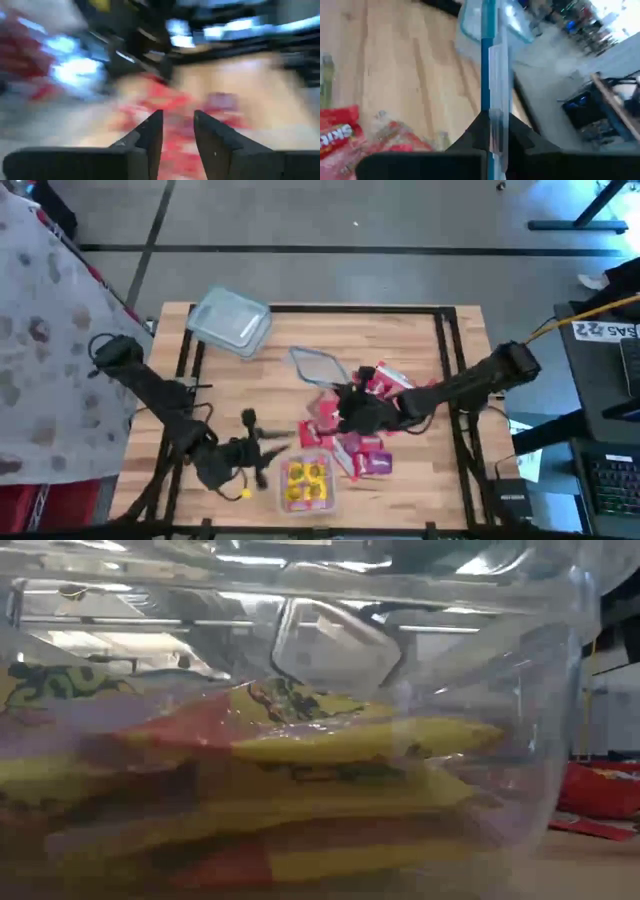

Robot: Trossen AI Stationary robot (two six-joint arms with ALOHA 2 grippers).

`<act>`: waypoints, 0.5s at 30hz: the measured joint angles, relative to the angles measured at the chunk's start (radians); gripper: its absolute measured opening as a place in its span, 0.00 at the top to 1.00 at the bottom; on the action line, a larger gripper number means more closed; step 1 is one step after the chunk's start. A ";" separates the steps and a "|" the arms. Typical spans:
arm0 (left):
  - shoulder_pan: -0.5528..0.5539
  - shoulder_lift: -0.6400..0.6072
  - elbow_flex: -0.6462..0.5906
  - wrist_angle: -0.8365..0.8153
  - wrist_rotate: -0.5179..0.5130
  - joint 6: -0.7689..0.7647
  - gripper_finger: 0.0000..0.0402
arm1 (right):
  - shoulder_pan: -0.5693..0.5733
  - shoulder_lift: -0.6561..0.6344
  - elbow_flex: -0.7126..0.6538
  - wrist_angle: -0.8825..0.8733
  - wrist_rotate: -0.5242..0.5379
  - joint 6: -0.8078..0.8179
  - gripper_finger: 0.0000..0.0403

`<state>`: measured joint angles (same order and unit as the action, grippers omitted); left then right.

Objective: Sort candy
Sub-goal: Close the square transparent bin

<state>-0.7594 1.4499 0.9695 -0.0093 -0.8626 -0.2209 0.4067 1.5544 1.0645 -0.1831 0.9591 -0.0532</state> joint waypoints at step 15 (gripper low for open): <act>0.161 0.219 -0.002 -0.151 0.440 -0.219 0.78 | 0.194 -0.037 0.135 -0.027 0.122 -0.058 0.99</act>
<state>-0.5980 1.6691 0.9676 -0.1599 -0.4224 -0.4399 0.6010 1.5173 1.1992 -0.2104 1.0813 -0.1116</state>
